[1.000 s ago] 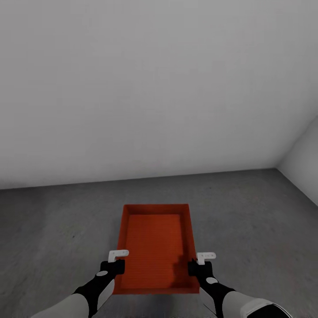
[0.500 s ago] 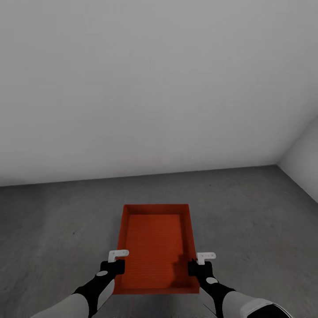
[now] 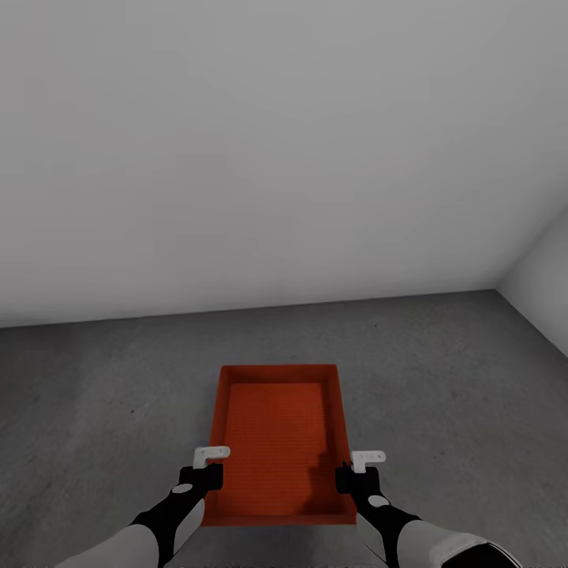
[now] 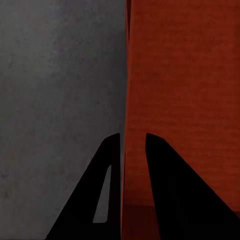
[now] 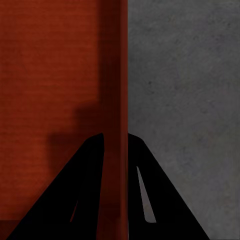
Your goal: Move the two storage containers from the living room to the garage. In the garage, place one container on the floor and stack the other container on top of it (either order is fine).
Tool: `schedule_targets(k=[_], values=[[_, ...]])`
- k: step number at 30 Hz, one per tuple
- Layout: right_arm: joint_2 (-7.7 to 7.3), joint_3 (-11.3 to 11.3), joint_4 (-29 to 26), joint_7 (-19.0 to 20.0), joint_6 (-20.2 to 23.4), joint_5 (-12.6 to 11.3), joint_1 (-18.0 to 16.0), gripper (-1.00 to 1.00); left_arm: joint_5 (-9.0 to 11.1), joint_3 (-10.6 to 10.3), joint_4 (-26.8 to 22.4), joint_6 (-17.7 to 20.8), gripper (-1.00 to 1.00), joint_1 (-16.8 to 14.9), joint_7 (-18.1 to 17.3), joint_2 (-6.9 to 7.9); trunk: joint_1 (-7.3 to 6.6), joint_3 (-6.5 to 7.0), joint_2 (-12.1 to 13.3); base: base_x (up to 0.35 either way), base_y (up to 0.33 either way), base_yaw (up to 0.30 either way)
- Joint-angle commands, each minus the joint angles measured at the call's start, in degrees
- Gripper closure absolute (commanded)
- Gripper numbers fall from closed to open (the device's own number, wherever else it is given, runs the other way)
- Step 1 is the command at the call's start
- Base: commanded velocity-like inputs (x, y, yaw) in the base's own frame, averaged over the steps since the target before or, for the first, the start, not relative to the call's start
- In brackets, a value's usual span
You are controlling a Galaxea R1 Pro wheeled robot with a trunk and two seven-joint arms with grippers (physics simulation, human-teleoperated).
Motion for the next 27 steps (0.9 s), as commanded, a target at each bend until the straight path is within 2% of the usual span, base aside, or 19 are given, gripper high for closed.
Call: schedule_targets(k=[1, 27], values=[[-0.31, -3.07, 0.24, -0.01, -0.25, -0.57, -0.04, 1.00, 0.01, 1.15, -0.18, -2.08, 1.00, -0.07, 0.64, 2.58, 0.00, -0.14, -0.03, 0.000, 0.000, 0.000], [-0.25, -3.07, 0.24, 0.03, -0.37, -0.51, -0.04, 1.00, 0.01, 1.15, -0.18, -2.08, 1.00, -0.07, 0.63, 2.59, 0.00, -2.49, -0.03, 0.000, 0.000, 0.000]])
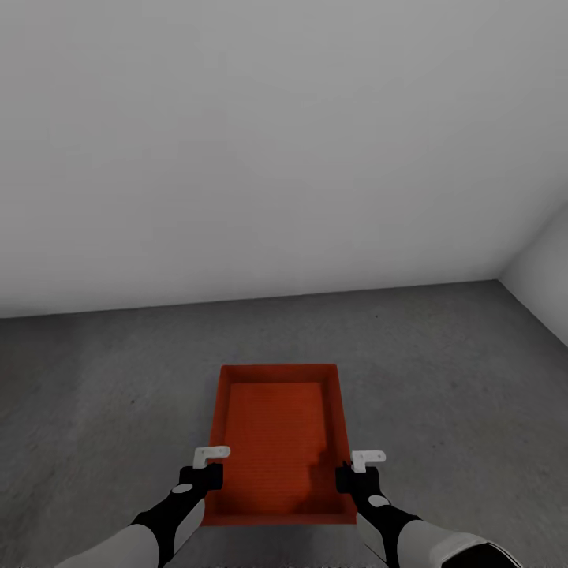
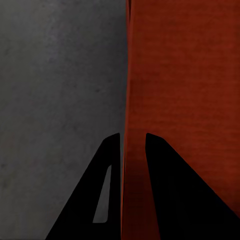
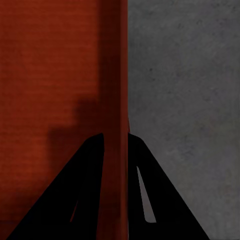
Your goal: Move the two storage containers from the living room to the garage. In the garage, place one container on the floor and stack the other container on top of it (either order is fine).
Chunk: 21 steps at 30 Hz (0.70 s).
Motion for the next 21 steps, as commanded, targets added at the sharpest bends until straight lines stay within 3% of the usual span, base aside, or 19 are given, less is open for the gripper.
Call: schedule_targets(k=[1, 10, 21], values=[[-0.22, -3.07, 0.24, -0.01, -0.27, -0.50, -0.02, 1.00, 0.01, 1.15, -0.18, -1.93, 1.00, -0.06, 0.61, 2.61, 0.00, -0.10, -0.03, 0.000, 0.000, 0.000], [-0.20, -3.07, 0.25, -0.04, -0.51, -0.55, -0.01, 1.00, 0.01, 1.15, -0.16, -1.93, 1.00, -0.06, 0.61, 2.60, 0.00, -0.22, -0.03, 0.036, 0.000, 0.000], [-0.20, -3.07, 0.25, -0.45, -0.56, -0.57, -0.02, 1.00, 0.01, 1.15, -0.10, -1.97, 1.00, -0.06, 0.61, 2.61, 0.00, -0.22, -0.03, 0.241, 0.000, 0.000]])
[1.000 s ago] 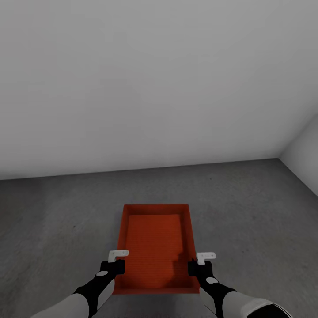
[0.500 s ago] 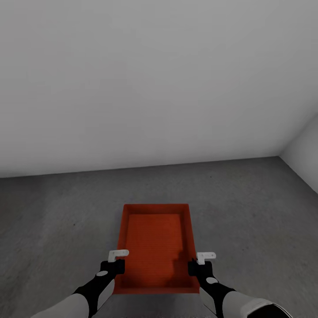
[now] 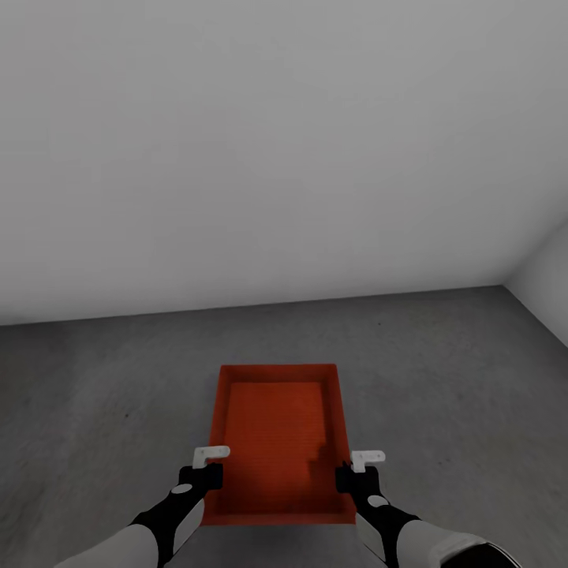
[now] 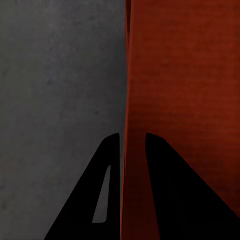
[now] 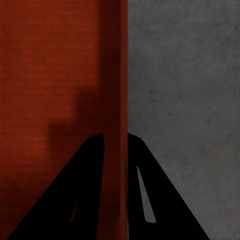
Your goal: Move the two storage containers from the living room to the garage. In the garage, place one container on the floor and stack the other container on top of it (either order is fine).
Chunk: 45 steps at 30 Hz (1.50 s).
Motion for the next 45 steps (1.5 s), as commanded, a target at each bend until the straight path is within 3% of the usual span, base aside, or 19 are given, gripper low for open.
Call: schedule_targets(k=[1, 15, 45], values=[[-0.32, -2.72, 0.29, -0.17, -0.35, -1.27, -0.04, 1.00, -0.12, 1.28, -0.16, -1.70, 1.00, -0.07, 0.68, 2.50, 0.03, -0.04, -0.03, 0.286, 0.000, 0.000], [-0.24, -2.72, 0.29, -0.23, -0.49, -1.27, -0.03, 1.00, -0.12, 1.28, -0.16, -1.66, 1.00, -0.07, 0.68, 2.50, 0.03, -0.04, -0.03, 0.226, 0.000, 0.000], [-0.32, -2.72, 0.28, -0.23, -0.44, -1.27, -0.03, 1.00, -0.12, 1.28, -0.24, -1.70, 1.00, -0.07, 0.68, 2.50, 0.03, -2.33, -0.03, 0.006, 0.000, 0.000]])
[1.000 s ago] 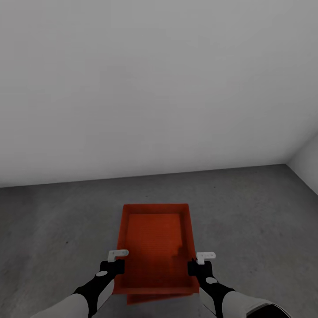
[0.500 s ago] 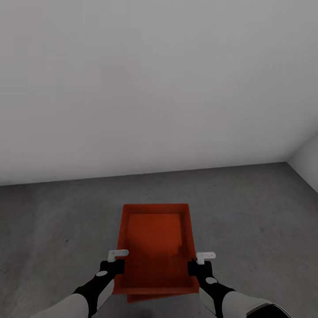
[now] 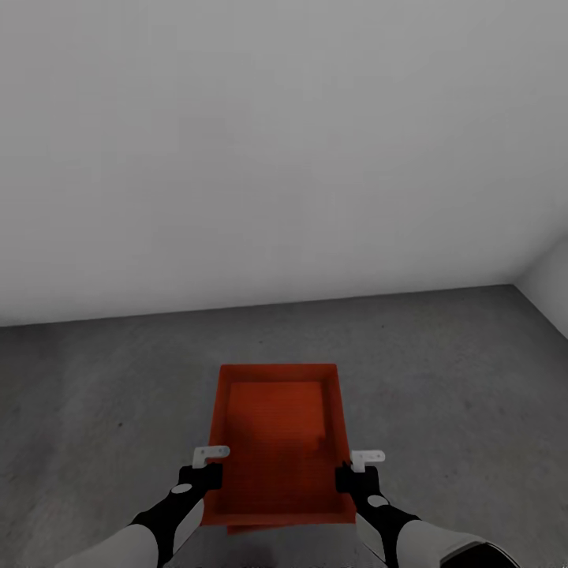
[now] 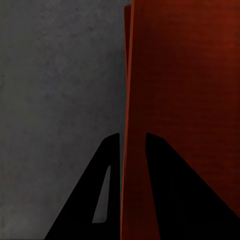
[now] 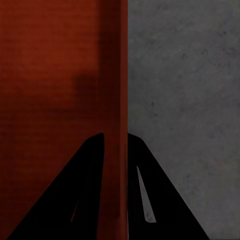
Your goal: Move the two storage containers from the living room to the garage. In the garage, place one container on the floor and stack the other container on top of it (either order is fine).
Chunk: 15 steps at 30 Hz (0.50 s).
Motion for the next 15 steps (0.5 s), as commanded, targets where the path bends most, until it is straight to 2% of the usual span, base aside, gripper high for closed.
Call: schedule_targets(k=[1, 15], values=[[-0.33, -2.58, 0.29, -0.14, -0.38, -1.43, -0.03, 1.00, -0.14, 1.35, -0.15, -1.72, 1.00, -0.07, 0.70, 2.45, 0.00, -0.13, -0.03, 0.000, 0.000, 0.000], [-0.36, -2.58, 0.30, -0.14, -0.47, -1.43, -0.03, 1.00, -0.14, 1.35, -0.15, -1.76, 1.00, -0.07, 0.70, 2.45, 0.00, -0.85, -0.03, 0.000, 0.000, 0.000]])
